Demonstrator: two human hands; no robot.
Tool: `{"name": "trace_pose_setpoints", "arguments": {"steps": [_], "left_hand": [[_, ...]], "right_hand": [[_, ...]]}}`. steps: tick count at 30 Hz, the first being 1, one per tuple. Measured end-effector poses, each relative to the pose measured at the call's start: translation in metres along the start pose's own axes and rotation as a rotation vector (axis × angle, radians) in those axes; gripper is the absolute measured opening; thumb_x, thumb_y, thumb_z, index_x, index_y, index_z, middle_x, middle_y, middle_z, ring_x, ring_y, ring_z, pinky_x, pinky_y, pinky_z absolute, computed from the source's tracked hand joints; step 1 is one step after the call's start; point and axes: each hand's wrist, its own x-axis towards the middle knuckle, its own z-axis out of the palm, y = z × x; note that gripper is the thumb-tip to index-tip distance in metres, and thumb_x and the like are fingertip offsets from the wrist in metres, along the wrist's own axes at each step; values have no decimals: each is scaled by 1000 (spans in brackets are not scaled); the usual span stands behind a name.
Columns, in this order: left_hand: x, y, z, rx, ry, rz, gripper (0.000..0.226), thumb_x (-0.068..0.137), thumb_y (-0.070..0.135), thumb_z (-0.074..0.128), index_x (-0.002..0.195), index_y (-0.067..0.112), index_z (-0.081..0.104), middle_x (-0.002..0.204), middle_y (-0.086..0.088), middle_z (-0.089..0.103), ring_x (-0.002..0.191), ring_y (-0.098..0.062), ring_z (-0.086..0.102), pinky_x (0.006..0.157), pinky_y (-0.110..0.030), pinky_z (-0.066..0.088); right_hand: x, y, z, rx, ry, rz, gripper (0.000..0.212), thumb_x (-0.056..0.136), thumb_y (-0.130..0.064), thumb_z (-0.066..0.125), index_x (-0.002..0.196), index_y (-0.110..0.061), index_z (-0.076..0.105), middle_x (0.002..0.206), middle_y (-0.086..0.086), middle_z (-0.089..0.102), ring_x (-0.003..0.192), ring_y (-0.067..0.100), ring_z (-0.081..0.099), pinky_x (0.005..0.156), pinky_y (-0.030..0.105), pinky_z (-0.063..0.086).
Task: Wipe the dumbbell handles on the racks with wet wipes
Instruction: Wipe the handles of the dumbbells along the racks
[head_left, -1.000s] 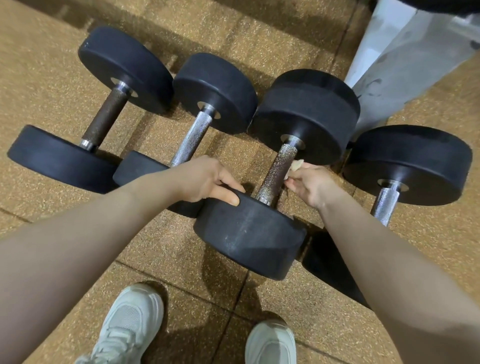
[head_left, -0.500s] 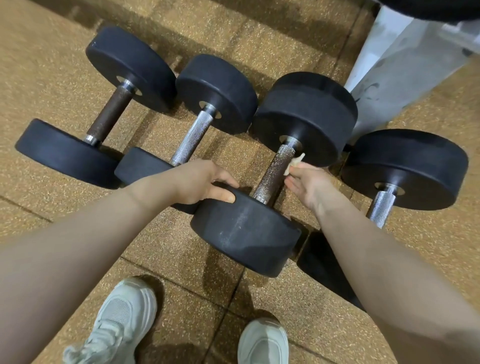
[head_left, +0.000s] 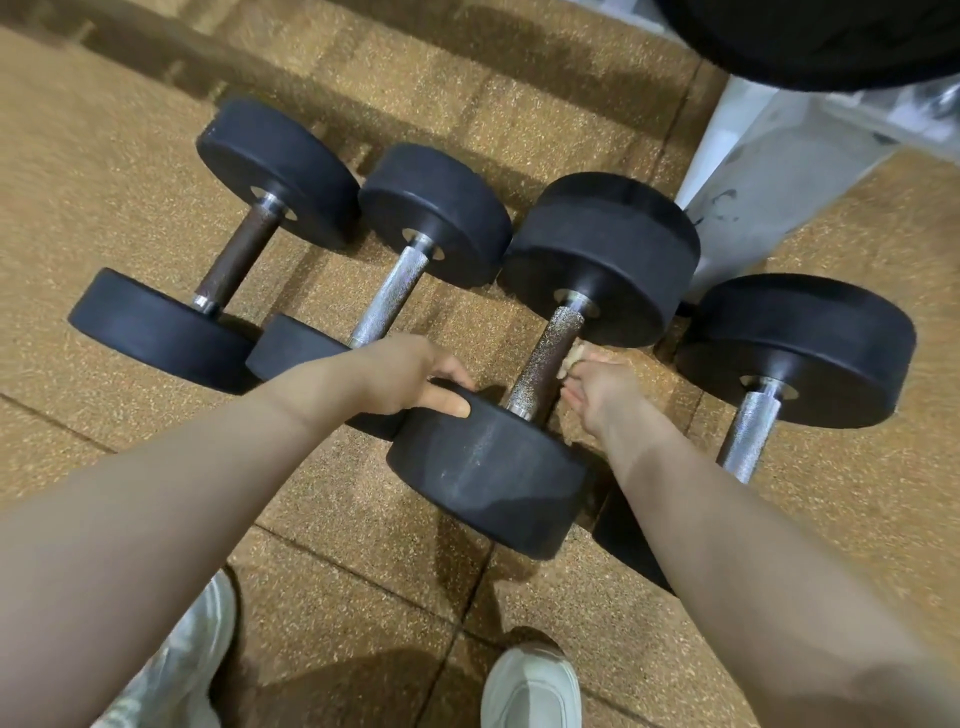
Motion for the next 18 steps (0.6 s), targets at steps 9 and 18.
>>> {"name": "trace_pose_setpoints", "arguments": {"steps": [9,18], "left_hand": [[6,-4,-1,48,-19,90,36,85,33,62,118,17,60,124,-3,59,117,-20,51,103,-32,37],[-10,-33,-55,364,139,271,40,91,37,52,127,20,54,125,-3,56,105,-17,51,92,-27,37]], "right_hand": [[-33,23,-19,-604,-138,-115,21,81,7,60,79,-12,67,89,9,66,85,24,62,79,35,53],[-81,3,-10,-230,-282,-240,27,93,3,45,97,-14,65,93,6,69,80,13,67,78,23,53]]}}
